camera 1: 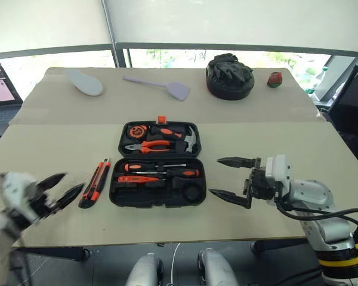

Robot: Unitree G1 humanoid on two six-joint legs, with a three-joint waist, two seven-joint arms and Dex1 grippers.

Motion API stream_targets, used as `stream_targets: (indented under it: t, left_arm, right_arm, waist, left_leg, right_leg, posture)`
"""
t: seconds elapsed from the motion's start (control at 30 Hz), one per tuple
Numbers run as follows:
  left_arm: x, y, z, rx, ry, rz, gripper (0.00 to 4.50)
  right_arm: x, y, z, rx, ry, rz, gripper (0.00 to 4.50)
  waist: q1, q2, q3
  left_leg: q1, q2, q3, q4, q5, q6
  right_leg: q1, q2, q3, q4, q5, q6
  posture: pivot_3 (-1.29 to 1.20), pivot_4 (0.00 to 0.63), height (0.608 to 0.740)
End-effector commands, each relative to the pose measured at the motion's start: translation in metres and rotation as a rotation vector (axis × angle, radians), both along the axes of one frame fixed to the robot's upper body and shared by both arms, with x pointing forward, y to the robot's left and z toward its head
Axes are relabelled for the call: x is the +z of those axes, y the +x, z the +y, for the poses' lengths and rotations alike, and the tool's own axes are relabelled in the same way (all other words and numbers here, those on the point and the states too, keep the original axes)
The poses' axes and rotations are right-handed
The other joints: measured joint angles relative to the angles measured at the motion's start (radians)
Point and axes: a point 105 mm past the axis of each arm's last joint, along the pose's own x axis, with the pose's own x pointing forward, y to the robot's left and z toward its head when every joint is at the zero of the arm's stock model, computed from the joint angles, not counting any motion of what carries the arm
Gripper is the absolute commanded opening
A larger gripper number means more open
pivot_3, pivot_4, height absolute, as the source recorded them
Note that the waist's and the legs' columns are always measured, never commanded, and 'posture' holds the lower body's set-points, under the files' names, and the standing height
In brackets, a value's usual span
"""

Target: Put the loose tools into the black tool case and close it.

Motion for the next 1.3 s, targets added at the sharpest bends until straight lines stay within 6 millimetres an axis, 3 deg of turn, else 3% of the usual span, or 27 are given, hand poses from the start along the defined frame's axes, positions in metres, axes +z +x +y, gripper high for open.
stream_targets:
  t: [0.03,0.1,0.17,0.43,0.53,0.73,0.87,1.03,1.17,1.3]
  left_arm:
    - [0.010,-0.022,0.034,0.164,0.030,-0.044,4.47]
    - [0.005,-0.030,0.037,0.184,0.043,0.006,4.47]
    - [0.008,-0.027,0.029,0.157,0.056,0.022,4.47]
    - [0.027,0.025,-0.044,-0.004,-0.086,0.174,4.47]
    - [0.018,0.041,-0.059,-0.005,0.024,0.222,4.47]
    - [-0.005,0.058,-0.081,-0.018,0.022,0.287,4.47]
    - [-0.022,0.073,-0.108,-0.060,0.035,0.331,4.47]
    - [-0.033,0.075,-0.099,-0.008,0.057,0.357,3.01]
    - [-0.016,0.078,-0.076,0.082,0.017,0.314,1.67]
    - [0.036,0.091,-0.070,-0.001,0.092,0.144,1.67]
  right_arm:
    - [0.015,-0.005,0.001,0.054,0.049,-0.080,4.50]
    - [0.014,-0.010,0.003,0.115,0.065,-0.052,4.50]
    - [0.017,-0.011,0.004,0.136,0.068,-0.083,4.50]
    - [0.045,-0.014,0.023,0.221,0.065,-0.183,4.50]
    - [0.051,-0.015,0.029,0.235,0.071,-0.192,4.50]
    - [0.050,-0.016,0.031,0.229,0.073,-0.182,4.50]
    - [0.049,-0.019,0.034,0.226,0.078,-0.172,4.50]
    - [0.053,-0.018,0.034,0.208,0.078,-0.173,4.50]
    - [0.054,-0.017,0.032,0.197,0.071,-0.173,4.50]
    - [0.056,-0.017,0.027,0.180,0.060,-0.171,4.50]
  waist:
    - [0.013,0.001,0.000]
    - [0.025,0.000,0.000]
    - [0.029,0.000,0.000]
    - [0.023,0.000,0.000]
    - [0.012,0.000,0.000]
    - [-0.001,0.000,0.000]
    - [0.011,0.001,0.000]
    - [0.020,0.003,-0.002]
    - [0.020,0.005,-0.002]
    - [0.015,0.004,-0.002]
  left_leg:
    - [0.000,0.000,-0.001,0.000,0.000,-0.001]
    - [0.002,-0.001,-0.001,0.001,0.000,-0.001]
    - [0.003,-0.001,-0.001,0.001,0.000,-0.001]
    - [0.000,-0.002,-0.002,0.001,0.001,-0.002]
    - [0.001,-0.002,-0.002,0.000,0.001,-0.003]
    - [0.001,-0.002,-0.001,-0.004,0.000,-0.004]
    - [0.001,-0.002,-0.001,-0.004,0.001,-0.005]
    - [0.003,-0.003,-0.001,-0.004,0.001,-0.005]
    - [0.003,-0.003,-0.001,-0.004,0.001,-0.005]
    - [0.002,-0.002,-0.001,-0.004,0.001,-0.005]
  right_leg:
    - [0.001,-0.001,-0.001,0.000,0.000,0.000]
    - [0.000,-0.003,-0.002,-0.001,0.000,0.000]
    - [0.001,-0.004,-0.003,-0.003,0.000,0.000]
    - [0.000,-0.004,-0.003,0.002,0.000,0.000]
    - [0.000,-0.002,-0.001,0.003,0.001,0.000]
    - [-0.002,0.000,0.000,0.002,0.001,-0.001]
    - [-0.001,-0.001,0.000,0.001,0.001,-0.001]
    - [0.000,-0.002,0.000,0.001,0.001,-0.001]
    - [0.000,-0.002,0.000,0.001,0.001,-0.001]
    - [-0.002,0.000,0.000,0.002,0.000,-0.001]
  posture:
    - [0.00,0.150,0.740]
    - [0.00,0.150,0.740]
    - [0.00,0.150,0.740]
    - [0.00,0.150,0.740]
    - [0.00,0.150,0.740]
    - [0.00,0.150,0.740]
    - [0.00,0.150,0.740]
    - [0.00,0.150,0.740]
    - [0.00,0.150,0.740]
    - [0.00,0.150,0.740]
